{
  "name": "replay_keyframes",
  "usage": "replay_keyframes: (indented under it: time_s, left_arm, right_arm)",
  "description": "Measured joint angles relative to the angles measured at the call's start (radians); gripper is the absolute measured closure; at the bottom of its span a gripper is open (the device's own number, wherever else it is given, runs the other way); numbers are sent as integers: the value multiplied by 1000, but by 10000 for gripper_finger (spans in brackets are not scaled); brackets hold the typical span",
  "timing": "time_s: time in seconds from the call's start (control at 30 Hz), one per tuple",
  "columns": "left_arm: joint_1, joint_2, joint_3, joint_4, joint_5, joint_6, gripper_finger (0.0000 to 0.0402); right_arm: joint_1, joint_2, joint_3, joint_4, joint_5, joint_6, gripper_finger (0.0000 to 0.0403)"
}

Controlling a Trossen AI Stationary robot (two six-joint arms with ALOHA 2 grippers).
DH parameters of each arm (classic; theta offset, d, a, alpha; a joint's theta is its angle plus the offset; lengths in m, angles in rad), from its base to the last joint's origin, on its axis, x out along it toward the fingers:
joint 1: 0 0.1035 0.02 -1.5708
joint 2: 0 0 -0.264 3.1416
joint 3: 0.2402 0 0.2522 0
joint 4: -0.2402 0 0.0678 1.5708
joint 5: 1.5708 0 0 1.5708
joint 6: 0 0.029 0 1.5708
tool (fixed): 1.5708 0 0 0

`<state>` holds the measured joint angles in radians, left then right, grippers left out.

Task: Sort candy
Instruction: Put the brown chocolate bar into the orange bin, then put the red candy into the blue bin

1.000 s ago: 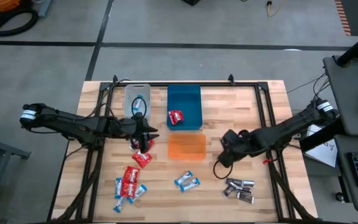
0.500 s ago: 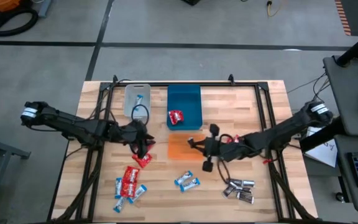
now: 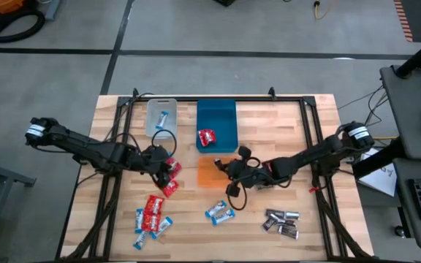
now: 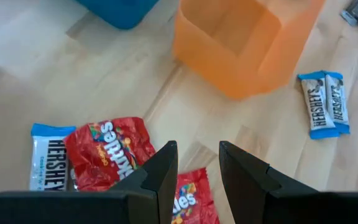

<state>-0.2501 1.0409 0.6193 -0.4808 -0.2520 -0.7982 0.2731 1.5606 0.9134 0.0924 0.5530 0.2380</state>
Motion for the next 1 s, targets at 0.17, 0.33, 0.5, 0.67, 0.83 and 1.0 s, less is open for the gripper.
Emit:
replay_keyframes:
  time_s: [0.17,0.33,0.5,0.67,0.83,1.0]
  left_arm:
    - [-12,0,0,1,-2,-5,299]
    - [-13,0,-1,1,-3,-8,299]
    - [-13,0,-1,2,-3,-9,299]
    - [-16,0,-1,4,-5,-54,299]
    - [-16,28,-1,38,-58,-81,299]
    - [-25,110,-1,70,-62,-51,288]
  right_arm:
    - [-2,-27,0,-13,-9,24,303]
    - [-2,-51,0,-16,-9,8,264]
    - [-5,-101,0,-57,-6,-17,244]
    - [-15,-184,0,-162,-2,-15,242]
    - [-23,-244,-2,-201,0,-30,249]
    - [-25,-265,-4,-200,0,-72,248]
